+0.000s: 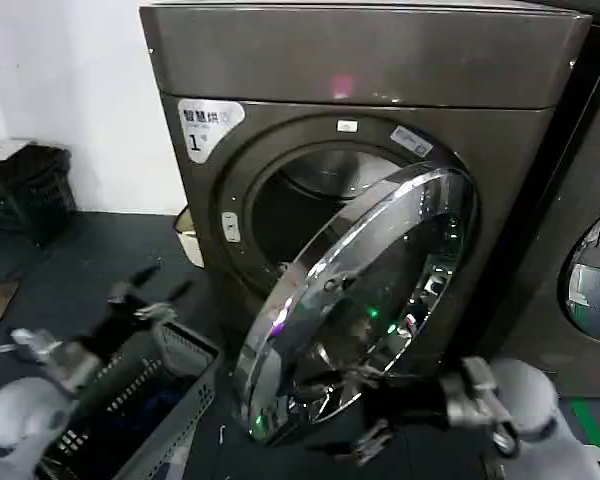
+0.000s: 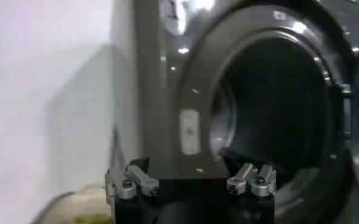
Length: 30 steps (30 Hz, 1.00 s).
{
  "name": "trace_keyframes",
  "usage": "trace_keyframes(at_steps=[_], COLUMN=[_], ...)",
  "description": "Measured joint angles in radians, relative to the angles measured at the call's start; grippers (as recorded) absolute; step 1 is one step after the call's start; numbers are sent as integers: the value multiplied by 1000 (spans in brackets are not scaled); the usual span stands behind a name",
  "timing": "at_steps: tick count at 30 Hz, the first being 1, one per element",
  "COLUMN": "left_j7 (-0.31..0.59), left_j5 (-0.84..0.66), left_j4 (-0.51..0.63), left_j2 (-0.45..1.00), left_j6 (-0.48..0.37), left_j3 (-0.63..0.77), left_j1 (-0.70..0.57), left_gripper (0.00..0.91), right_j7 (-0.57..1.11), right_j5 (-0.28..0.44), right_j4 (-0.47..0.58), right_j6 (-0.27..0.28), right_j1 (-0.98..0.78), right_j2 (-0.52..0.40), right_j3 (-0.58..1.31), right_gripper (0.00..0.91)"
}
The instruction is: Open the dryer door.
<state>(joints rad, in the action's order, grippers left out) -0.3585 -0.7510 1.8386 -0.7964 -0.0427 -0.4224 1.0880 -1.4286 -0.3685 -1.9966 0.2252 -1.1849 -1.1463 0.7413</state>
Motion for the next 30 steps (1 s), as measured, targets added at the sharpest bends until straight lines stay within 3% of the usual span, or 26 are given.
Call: trace_keyframes(at_steps=[6,13,21,30], left_j7=[-79,-130,-163,-144], left_j5=[-39,-81,-116,-138], left_j4=[-21,-65,-75,-33], left_j2=[-10,-37,-61,-111], left_j6=[8,14,3,-47], left_j3=[185,401,591,695], left_j1=[-134,-315,-456,-506], left_gripper=[907,907,907,907], right_j7=[31,206,572,1028], right_j5=[8,-5,1,-2], right_j4=[-28,-54,-44,25], right_j6=[-34,-18,13,43], right_j1=[-86,-161,-229,-231], right_j2=[-95,-164,-129,-32], right_j3=[271,554,770,952], right_gripper=[907,907,907,907])
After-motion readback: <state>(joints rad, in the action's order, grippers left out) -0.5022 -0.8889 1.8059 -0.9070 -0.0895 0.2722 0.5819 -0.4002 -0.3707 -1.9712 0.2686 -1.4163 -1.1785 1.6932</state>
